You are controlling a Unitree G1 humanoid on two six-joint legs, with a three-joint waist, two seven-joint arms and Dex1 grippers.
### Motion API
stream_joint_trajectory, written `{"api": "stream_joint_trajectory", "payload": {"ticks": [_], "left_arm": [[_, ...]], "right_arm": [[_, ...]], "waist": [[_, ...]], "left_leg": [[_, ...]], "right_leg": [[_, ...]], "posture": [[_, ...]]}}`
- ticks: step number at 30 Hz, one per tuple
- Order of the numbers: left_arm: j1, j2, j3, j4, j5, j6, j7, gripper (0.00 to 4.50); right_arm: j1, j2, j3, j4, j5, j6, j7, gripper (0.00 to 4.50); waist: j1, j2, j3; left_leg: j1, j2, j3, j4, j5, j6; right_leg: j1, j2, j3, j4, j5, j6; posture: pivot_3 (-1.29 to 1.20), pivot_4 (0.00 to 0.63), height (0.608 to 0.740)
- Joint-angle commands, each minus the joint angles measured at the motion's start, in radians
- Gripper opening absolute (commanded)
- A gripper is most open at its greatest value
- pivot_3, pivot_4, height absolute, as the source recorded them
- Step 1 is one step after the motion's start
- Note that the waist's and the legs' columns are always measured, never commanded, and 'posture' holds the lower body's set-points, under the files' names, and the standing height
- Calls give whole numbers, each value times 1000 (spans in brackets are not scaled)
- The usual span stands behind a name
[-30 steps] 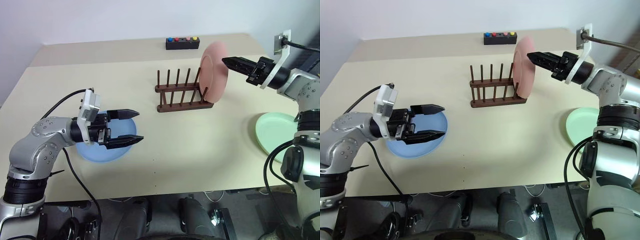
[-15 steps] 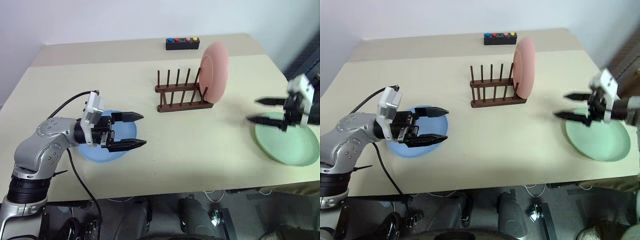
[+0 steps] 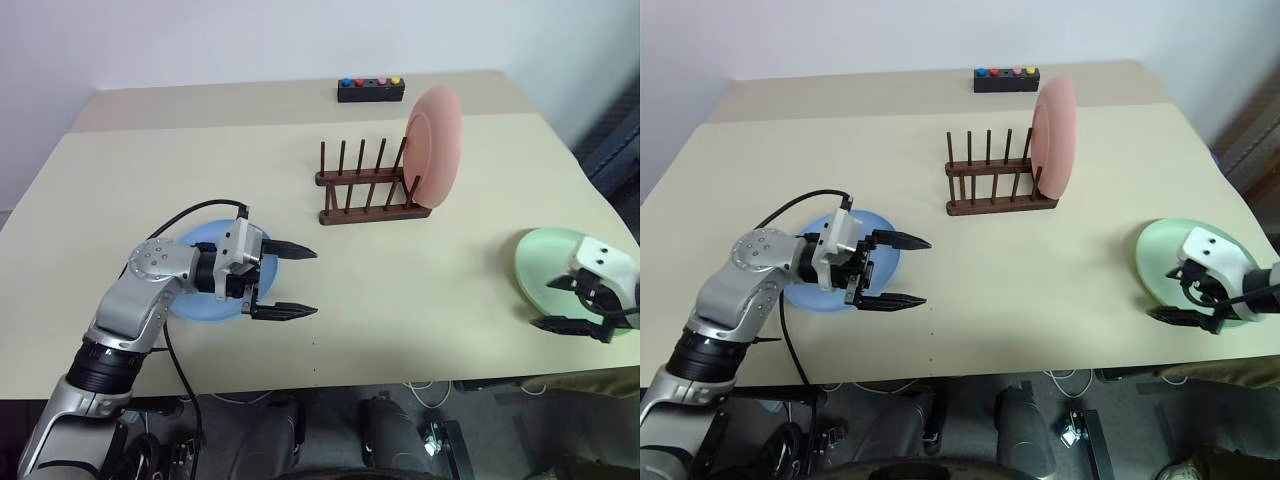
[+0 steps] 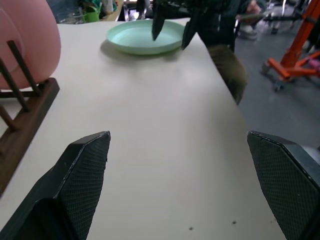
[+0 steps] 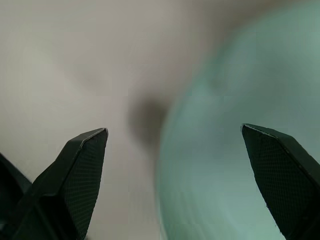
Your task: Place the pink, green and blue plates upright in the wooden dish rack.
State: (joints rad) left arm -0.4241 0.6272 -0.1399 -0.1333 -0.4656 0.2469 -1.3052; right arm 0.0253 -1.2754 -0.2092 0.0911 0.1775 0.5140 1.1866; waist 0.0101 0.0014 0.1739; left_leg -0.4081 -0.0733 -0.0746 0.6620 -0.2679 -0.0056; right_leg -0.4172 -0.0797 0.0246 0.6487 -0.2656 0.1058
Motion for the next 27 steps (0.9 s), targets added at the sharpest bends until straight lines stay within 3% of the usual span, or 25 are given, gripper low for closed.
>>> {"api": "stream_joint_trajectory", "payload": {"ticks": [1,7,11,14,20,24,27], "left_arm": [[-20,-7,0,0,3,-28,-15,4500],[-28,-4,8,11,3,-29,-21,4500],[-30,0,20,12,-4,-22,-18,4500],[-31,-1,25,15,-1,-24,-9,4500],[-49,-7,48,37,-13,-20,9,4500],[-53,-8,72,62,-23,-19,19,4500],[-52,-3,98,81,-28,-21,27,4500]], "right_arm": [[-2,-25,-11,25,-37,-16,-26,2997],[14,-19,14,-11,-55,-21,-19,36],[-17,-23,20,-1,-66,-39,-19,36],[-121,-3,11,26,-40,-57,-33,36],[-692,135,-4,404,-56,-187,-301,36],[-948,267,-120,486,130,-108,-318,36],[-1036,349,-192,443,280,-1,-281,36]], "waist": [[1,0,0],[0,-1,0],[0,-3,-1],[-2,-3,-1],[-22,2,1],[-22,1,1],[-22,1,1]], "left_leg": [[0,0,0,1,0,0],[0,0,0,1,0,0],[4,0,-2,1,-1,1],[4,0,-2,1,-1,1],[4,0,-1,1,0,1],[2,1,-3,-2,2,-4],[0,1,-2,-1,2,-3]], "right_leg": [[0,0,0,0,0,0],[1,0,0,0,0,0],[6,0,-2,-2,0,0],[6,0,-2,-2,0,0],[5,0,-1,-1,0,0],[3,1,-2,-2,0,0],[2,0,-2,-2,0,0]], "posture": [[0,150,740],[0,150,740],[0,150,740],[0,150,740],[0,150,740],[0,150,740],[0,150,740]]}}
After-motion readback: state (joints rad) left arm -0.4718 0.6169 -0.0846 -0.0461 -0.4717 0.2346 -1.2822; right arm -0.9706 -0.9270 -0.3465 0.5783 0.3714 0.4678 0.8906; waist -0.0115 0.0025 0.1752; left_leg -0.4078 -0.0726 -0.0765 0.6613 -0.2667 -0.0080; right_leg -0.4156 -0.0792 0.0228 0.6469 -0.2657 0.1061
